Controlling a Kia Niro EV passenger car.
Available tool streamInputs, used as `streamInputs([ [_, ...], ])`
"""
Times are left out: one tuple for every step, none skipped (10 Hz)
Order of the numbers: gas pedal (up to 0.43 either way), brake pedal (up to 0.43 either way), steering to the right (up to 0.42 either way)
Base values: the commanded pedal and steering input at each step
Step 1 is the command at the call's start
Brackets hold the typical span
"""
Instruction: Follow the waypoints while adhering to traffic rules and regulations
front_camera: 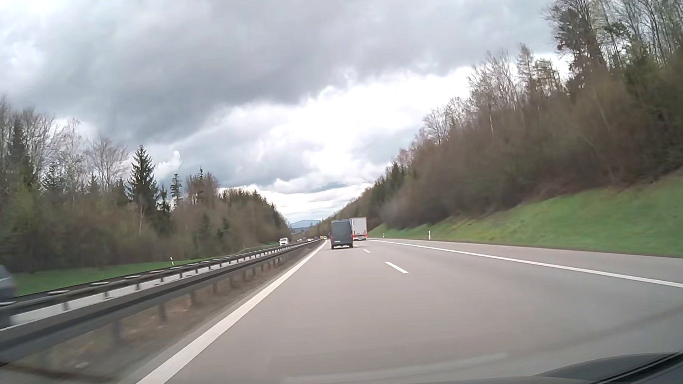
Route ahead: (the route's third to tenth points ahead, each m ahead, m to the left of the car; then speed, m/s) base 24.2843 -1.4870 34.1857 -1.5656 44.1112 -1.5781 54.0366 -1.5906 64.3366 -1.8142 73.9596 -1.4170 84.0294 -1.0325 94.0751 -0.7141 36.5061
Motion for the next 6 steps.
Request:
streamInputs([
  [0.197, 0.000, -0.003],
  [0.197, 0.000, -0.004],
  [0.189, 0.000, -0.004],
  [0.189, 0.000, -0.004],
  [0.189, 0.000, -0.004],
  [0.189, 0.000, -0.004],
])
